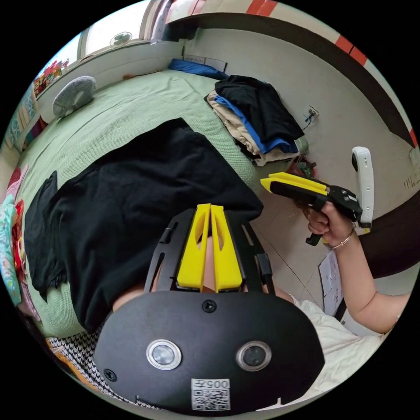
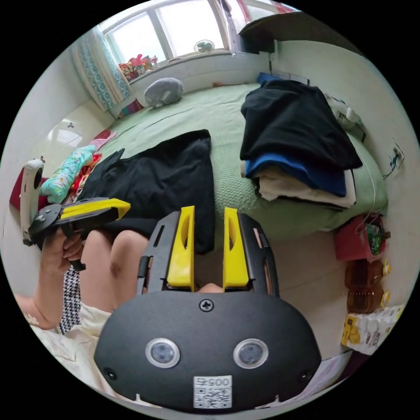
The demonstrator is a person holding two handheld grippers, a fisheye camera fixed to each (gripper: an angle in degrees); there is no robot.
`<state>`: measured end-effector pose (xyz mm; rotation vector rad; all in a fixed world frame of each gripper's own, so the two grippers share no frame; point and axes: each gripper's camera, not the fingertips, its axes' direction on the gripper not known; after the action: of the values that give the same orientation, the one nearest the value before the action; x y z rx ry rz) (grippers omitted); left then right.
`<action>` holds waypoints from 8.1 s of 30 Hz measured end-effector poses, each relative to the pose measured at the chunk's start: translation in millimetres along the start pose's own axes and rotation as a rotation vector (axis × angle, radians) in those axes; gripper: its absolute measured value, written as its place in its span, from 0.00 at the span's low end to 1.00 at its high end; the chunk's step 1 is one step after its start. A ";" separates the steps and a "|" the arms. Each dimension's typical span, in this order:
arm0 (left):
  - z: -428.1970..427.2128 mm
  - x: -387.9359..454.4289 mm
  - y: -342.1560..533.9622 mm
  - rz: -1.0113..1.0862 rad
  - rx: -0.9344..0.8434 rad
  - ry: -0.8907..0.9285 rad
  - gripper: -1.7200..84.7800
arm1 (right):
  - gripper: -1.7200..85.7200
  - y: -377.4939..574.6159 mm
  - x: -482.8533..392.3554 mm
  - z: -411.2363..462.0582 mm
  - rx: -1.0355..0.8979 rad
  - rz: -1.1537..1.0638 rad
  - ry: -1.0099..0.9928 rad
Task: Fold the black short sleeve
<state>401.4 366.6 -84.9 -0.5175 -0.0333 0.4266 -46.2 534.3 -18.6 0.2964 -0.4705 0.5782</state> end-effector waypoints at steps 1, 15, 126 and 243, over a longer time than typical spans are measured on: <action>-0.3 -6.3 3.4 -0.023 0.003 0.004 0.01 | 0.12 -15.4 -1.1 3.6 0.001 -0.020 -0.009; -1.1 -51.3 51.7 -0.161 -0.001 -0.001 0.01 | 0.15 -160.7 19.2 102.9 -0.158 -0.041 -0.149; -199.4 -419.8 128.3 -0.516 0.231 0.247 0.09 | 0.08 -370.0 -271.9 221.4 -0.177 -0.189 0.009; -39.1 -575.1 -127.2 -0.351 -0.011 -0.113 0.02 | 0.04 93.3 -221.5 146.9 -0.242 -0.479 -0.070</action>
<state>-68.4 16.3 -13.6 -0.4861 -0.2319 0.1113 -313.8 450.8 8.2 0.1883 -0.5102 0.0426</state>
